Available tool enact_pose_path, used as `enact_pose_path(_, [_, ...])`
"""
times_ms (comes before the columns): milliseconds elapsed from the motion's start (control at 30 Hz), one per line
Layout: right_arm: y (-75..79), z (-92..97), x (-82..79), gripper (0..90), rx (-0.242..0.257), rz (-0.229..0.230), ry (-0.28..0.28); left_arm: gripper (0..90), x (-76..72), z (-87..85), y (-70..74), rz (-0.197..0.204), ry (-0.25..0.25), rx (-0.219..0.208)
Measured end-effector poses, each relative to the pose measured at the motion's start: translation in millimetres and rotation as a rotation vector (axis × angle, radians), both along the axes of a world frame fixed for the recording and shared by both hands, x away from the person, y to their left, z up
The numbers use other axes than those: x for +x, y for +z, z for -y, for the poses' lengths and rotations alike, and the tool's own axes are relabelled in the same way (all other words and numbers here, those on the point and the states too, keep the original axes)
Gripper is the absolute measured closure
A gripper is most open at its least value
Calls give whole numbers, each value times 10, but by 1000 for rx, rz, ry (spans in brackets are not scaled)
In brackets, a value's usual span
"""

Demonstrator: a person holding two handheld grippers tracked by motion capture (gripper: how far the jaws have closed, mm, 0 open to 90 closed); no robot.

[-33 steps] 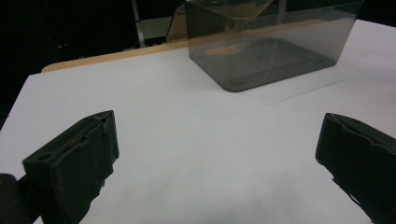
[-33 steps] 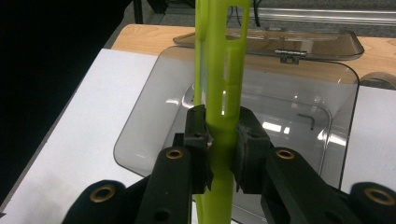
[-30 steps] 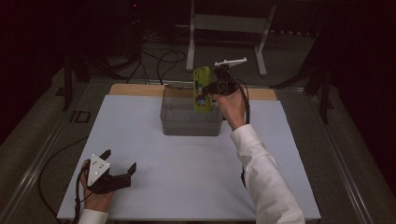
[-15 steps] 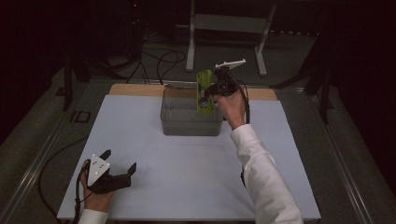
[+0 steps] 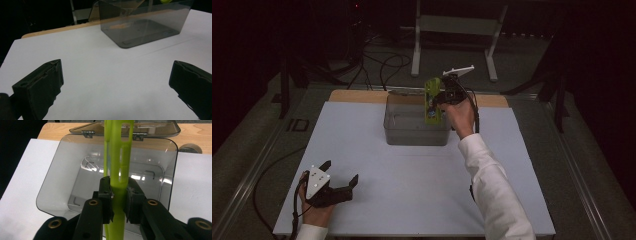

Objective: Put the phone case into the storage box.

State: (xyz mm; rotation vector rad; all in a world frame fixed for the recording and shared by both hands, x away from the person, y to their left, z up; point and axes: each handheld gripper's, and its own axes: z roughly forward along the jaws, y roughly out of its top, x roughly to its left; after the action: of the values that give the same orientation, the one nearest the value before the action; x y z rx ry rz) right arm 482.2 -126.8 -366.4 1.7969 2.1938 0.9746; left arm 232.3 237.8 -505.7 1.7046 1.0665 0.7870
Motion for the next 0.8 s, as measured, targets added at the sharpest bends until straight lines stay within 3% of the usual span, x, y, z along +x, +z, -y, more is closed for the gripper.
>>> enact_pose_path(800, [-142, 61, 69, 775, -4, -36, -35, 0, -3, -4, 4, 2, -1, 1])
